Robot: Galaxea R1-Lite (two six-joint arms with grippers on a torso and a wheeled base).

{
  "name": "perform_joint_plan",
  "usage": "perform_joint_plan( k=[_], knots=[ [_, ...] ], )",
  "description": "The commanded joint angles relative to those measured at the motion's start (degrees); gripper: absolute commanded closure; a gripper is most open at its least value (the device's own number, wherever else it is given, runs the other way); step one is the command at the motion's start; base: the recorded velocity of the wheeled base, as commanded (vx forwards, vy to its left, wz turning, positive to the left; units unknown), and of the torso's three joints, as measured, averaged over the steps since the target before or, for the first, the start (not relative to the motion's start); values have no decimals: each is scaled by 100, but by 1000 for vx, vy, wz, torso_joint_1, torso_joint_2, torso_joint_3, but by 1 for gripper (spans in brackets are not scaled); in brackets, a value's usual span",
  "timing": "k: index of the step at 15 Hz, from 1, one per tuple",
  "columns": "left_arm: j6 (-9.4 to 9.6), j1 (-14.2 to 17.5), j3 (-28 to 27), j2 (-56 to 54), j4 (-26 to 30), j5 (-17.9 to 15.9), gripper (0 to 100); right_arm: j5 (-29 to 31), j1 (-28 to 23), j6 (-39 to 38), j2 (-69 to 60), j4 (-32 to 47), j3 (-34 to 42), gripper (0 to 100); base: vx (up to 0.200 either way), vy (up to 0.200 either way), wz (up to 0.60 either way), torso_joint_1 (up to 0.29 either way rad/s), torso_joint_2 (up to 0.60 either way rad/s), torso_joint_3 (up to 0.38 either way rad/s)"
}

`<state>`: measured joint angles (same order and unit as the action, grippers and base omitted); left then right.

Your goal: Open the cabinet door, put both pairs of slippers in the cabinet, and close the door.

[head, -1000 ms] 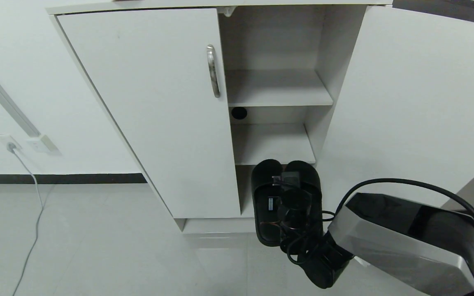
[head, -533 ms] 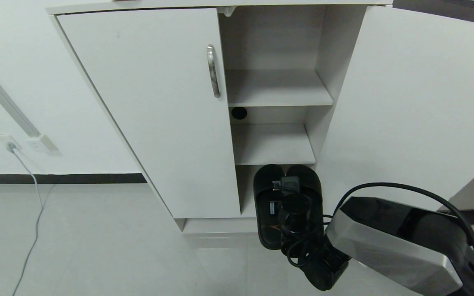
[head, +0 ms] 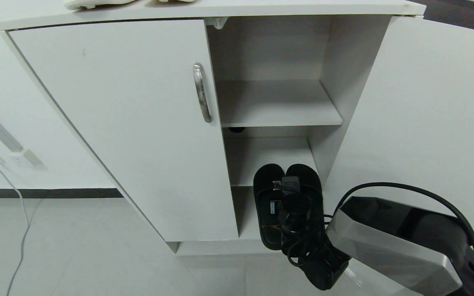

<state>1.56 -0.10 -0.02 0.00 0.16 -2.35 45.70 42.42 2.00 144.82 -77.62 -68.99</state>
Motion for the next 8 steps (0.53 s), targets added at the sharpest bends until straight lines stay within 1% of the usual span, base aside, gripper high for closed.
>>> perform_joint_plan(
  k=[1, 4, 6, 8],
  knots=[
    [2, -8, 2, 0, 2, -2, 100, 0, 3, 2, -16, 1, -1, 100, 200, 0, 0, 2, -2, 2],
    [2, -8, 2, 9, 2, -2, 100, 0, 3, 11, -16, 27, -106, 100, 200, 0, 0, 2, 2, 1],
    [2, 1, 2, 9, 2, -2, 100, -53, -15, 99, -7, 54, -273, 100, 0, 0, 0, 0, 0, 0],
    [2, 1, 2, 9, 2, -2, 100, -123, -85, 81, 11, 344, -572, 100, 0, 0, 0, 0, 0, 0]
  ],
)
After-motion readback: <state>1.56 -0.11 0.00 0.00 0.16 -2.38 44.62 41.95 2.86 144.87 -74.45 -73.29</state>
